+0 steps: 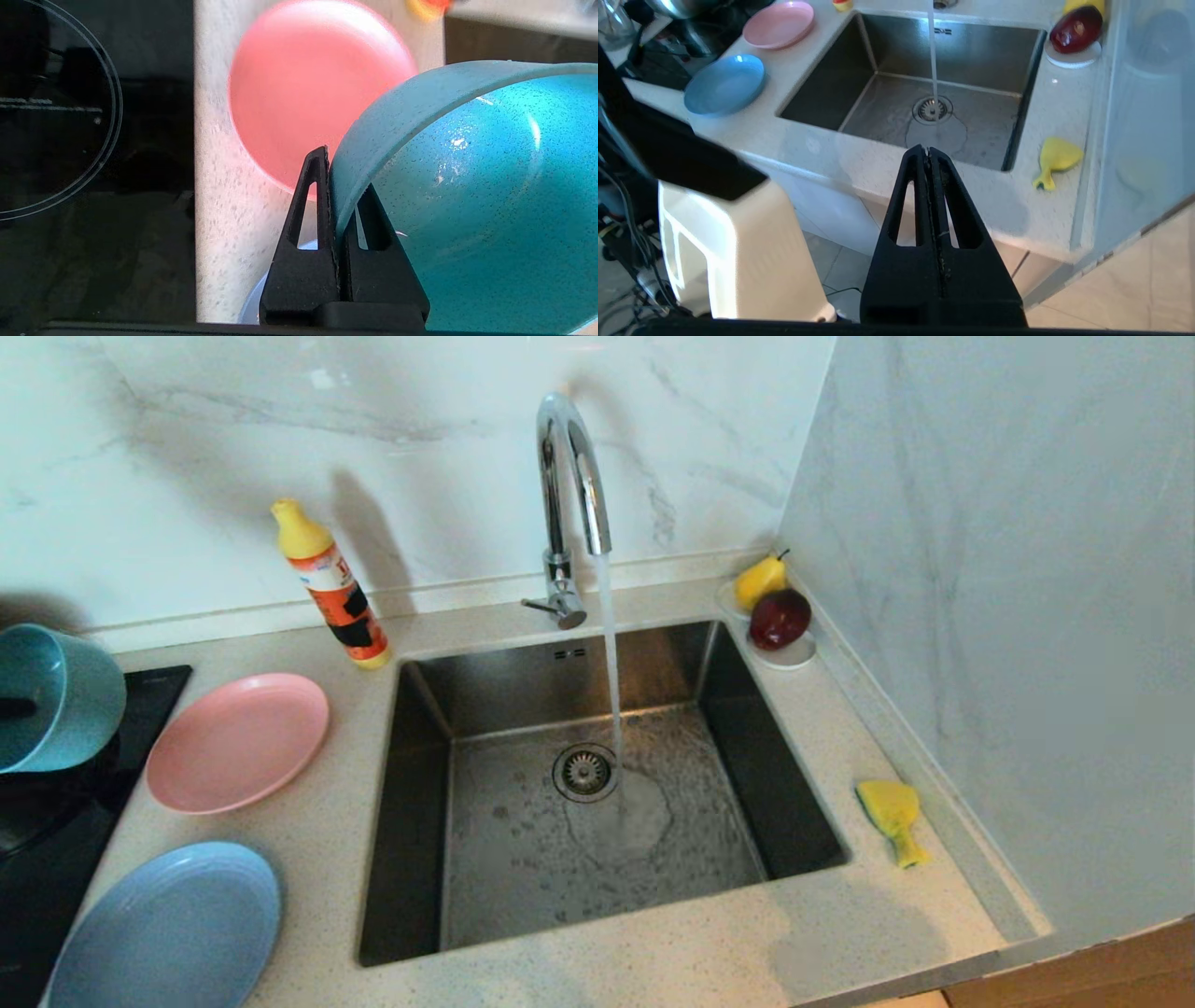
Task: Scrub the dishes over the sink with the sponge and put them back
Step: Pick up a bowl and the sponge
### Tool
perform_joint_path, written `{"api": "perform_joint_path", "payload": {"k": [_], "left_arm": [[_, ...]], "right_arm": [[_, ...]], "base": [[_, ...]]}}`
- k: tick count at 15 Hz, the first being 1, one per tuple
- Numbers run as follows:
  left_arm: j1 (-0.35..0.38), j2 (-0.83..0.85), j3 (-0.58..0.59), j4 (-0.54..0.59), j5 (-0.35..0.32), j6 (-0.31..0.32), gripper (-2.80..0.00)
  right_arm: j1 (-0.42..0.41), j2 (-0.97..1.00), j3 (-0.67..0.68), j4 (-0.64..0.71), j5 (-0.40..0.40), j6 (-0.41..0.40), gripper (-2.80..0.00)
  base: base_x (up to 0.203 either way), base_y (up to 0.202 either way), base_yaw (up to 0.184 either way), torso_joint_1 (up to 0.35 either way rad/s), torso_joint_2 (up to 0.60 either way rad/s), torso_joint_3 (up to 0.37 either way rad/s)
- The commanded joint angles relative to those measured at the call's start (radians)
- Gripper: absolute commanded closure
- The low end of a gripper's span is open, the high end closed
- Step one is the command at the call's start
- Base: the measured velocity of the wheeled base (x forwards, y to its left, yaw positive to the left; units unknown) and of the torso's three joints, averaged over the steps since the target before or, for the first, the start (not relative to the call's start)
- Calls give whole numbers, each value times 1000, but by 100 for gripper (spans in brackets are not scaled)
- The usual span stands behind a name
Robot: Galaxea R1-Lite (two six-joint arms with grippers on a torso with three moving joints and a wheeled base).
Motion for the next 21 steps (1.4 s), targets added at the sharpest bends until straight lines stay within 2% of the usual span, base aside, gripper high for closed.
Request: {"api": "perform_joint_path", "payload": {"k": [1, 4, 5, 7, 9, 10, 13, 21], "left_arm": [[-17, 3, 46, 0, 4, 53, 0], [-61, -7, 66, -10, 12, 45, 0], [-77, -11, 75, -45, 27, 42, 0], [-121, -13, 105, -153, 107, 17, 0], [-168, -21, 132, -275, 181, -75, 0], [-183, -36, 141, -295, 194, -98, 0], [-214, -67, 153, -293, 199, -106, 0], [-216, -67, 148, -291, 215, -108, 0]], "right_arm": [[-50, 107, -55, 2, 50, -1, 0], [-153, 194, -108, 2, 172, -8, 0], [-196, 220, -122, 2, 224, -10, 0], [-282, 263, -146, 1, 316, -22, 0], [-330, 314, -168, 1, 373, -35, 0], [-334, 335, -175, 0, 376, -36, 0], [-337, 370, -176, -10, 350, -37, 0], [-329, 488, -218, -86, 363, -48, 0]], "base": [[0, 0, 0, 0, 0, 0], [0, 0, 0, 0, 0, 0], [0, 0, 0, 0, 0, 0], [0, 0, 0, 0, 0, 0], [0, 0, 0, 0, 0, 0], [0, 0, 0, 0, 0, 0], [0, 0, 0, 0, 0, 0], [0, 0, 0, 0, 0, 0]]}}
